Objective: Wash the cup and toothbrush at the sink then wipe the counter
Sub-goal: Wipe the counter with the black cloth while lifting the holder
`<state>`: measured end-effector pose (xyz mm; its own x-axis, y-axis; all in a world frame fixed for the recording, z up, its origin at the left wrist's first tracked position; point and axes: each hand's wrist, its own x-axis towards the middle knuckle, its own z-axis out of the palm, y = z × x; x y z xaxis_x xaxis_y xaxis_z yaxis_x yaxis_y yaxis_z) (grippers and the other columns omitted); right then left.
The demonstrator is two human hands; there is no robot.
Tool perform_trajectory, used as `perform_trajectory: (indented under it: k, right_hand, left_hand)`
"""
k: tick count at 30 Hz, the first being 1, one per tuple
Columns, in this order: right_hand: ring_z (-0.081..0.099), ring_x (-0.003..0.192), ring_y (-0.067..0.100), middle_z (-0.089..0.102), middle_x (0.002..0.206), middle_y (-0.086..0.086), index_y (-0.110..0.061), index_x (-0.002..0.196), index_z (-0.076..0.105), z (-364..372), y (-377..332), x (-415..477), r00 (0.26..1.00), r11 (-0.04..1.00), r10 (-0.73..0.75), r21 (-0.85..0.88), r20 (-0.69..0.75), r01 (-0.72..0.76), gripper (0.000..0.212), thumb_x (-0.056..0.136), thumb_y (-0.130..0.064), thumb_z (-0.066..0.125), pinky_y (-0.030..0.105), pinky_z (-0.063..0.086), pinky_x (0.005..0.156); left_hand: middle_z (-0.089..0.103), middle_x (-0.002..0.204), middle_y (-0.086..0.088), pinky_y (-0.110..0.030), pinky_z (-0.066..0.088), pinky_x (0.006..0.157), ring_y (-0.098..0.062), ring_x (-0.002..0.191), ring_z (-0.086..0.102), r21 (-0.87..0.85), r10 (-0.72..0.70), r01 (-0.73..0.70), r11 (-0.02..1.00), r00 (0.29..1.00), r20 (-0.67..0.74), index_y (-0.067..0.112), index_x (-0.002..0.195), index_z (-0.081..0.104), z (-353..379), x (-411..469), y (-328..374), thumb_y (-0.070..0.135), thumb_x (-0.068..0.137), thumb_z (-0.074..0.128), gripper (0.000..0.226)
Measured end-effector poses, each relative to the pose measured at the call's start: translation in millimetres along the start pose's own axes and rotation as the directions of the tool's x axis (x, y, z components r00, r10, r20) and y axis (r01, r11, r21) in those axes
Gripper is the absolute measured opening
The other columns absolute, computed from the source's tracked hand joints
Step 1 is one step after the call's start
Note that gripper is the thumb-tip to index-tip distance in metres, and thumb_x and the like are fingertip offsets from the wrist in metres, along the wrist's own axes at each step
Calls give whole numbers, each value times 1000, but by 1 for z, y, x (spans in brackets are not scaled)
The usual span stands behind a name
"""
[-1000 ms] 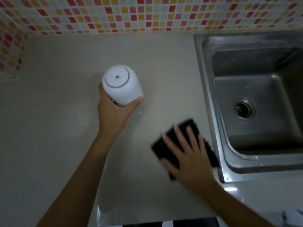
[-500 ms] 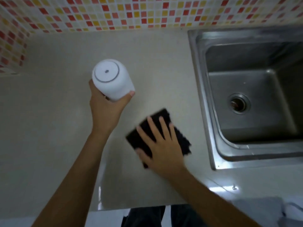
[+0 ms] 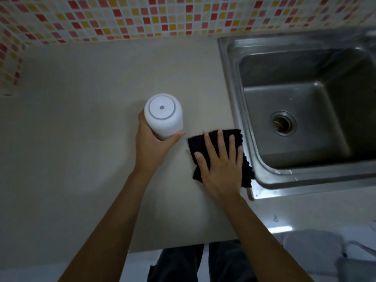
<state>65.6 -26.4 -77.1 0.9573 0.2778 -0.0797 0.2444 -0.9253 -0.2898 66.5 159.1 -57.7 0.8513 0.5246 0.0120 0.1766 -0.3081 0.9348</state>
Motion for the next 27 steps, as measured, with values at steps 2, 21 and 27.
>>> perform_trajectory:
  k: [2,21,27]
  right_hand:
    - [11,147,23,21,159,-2,-33,147,33,-8,5,1,1000,990,-18,138,8,17,53,98,-49,20,39,2,118]
    - [59,97,27,66,100,12,-7,94,68,-72,54,42,994,972,25,230,102,-48,16,88,-21,64,32,47,78]
    - [55,94,24,68,96,4,-17,98,71,-148,99,38,992,943,-20,329,-122,59,15,88,-25,63,32,43,78]
  left_hand:
    - [44,143,7,-40,42,108,-7,132,44,-16,-1,1,1000,999,32,23,143,30,-1,-3,-2,36,62,89,101]
    - [59,105,-15,-28,42,73,-23,91,58,541,-63,-62,839,976,210,6,103,62,65,-42,44,15,96,49,17]
    - [65,87,0,-18,36,69,-13,77,56,393,245,-308,867,948,202,12,93,66,73,-31,120,15,91,62,6]
